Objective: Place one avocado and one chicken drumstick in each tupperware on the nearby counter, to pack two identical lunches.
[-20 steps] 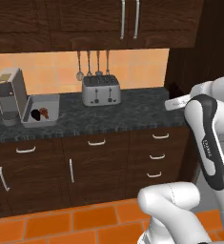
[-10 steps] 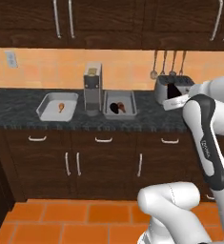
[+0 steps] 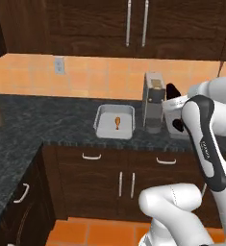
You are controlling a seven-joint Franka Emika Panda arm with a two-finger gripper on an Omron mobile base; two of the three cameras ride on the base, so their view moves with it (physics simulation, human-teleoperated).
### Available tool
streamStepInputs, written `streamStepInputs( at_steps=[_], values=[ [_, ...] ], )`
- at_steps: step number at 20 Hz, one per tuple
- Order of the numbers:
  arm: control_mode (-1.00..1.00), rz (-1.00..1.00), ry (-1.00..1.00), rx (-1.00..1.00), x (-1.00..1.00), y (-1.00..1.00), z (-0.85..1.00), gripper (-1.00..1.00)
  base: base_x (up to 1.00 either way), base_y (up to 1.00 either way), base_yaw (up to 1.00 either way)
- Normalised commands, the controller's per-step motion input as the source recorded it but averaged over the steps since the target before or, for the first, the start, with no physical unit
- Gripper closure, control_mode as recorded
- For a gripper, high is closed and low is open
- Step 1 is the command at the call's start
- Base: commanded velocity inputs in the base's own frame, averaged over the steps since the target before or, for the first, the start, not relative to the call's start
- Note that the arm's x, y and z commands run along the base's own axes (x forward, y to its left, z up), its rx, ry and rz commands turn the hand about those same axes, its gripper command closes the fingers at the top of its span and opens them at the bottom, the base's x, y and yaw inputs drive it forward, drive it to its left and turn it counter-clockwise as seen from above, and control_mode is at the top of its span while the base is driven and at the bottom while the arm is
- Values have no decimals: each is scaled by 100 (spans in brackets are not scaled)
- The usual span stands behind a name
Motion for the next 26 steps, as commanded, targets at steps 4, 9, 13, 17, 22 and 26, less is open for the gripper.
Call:
streamStepInputs(
  at_steps=[4,9,13,17,22,26],
  values=[
    [100,0,0,0,0,0,0,100,69,96,-4],
    [100,0,0,0,0,0,0,100,21,48,-31],
    [100,0,0,0,0,0,0,100,18,-46,-38],
    [100,0,0,0,0,0,0,100,59,-20,-33],
    [100,0,0,0,0,0,0,100,83,62,-36],
    [100,0,0,0,0,0,0,100,27,36,-31]
  ],
)
